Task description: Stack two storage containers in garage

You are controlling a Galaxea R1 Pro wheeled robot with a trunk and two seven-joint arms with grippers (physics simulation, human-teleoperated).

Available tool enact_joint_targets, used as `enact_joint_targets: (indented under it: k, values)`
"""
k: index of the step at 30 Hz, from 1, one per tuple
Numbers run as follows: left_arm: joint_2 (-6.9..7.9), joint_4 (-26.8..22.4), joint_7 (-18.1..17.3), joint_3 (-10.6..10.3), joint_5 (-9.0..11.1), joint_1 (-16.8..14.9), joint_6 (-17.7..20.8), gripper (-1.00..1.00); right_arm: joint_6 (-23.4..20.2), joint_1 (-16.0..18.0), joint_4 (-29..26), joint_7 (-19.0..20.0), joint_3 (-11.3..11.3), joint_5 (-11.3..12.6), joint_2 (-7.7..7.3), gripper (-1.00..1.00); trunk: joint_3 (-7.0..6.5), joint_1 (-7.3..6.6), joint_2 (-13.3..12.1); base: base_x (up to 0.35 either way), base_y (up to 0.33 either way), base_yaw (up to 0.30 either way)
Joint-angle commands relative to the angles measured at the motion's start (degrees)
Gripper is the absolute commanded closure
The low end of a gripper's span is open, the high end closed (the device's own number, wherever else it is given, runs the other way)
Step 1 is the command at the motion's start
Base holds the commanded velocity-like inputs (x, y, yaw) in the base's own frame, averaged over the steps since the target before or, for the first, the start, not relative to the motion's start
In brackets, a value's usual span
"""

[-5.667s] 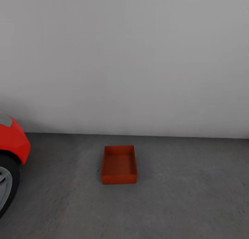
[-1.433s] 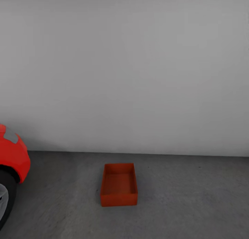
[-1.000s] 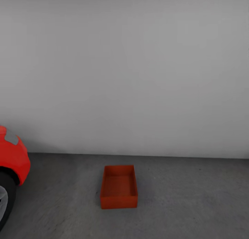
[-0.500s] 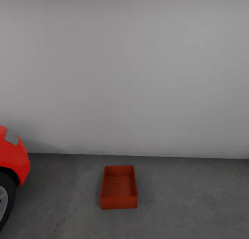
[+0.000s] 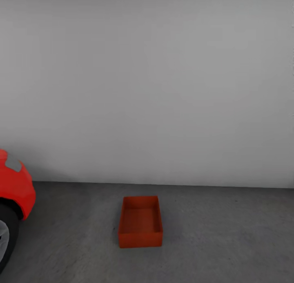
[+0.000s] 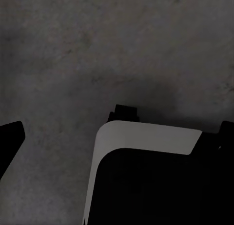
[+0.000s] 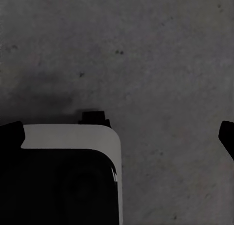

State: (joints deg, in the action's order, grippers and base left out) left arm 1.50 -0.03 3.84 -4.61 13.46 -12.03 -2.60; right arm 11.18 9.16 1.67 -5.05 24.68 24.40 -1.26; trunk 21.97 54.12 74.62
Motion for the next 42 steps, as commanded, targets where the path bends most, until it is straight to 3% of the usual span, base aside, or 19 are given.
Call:
enact_joint_targets:
  k: [1, 42]
  values:
    - [-0.01, 0.03, 0.11, -0.49, 0.51, -0.03, -0.17, -1.0, 0.29, 0.07, 0.17, -0.04, 0.47, 0.48, 0.02, -1.0, 0.04, 0.0, 0.04, 0.0, 0.0, -0.067]
    - [-0.01, 0.03, 0.11, -0.49, 0.51, -0.03, -0.16, -1.0, 0.25, 0.07, 0.26, 0.24, 0.46, 0.38, -0.1, -1.0, -0.41, 0.0, 0.04, 0.0, 0.0, -0.274]
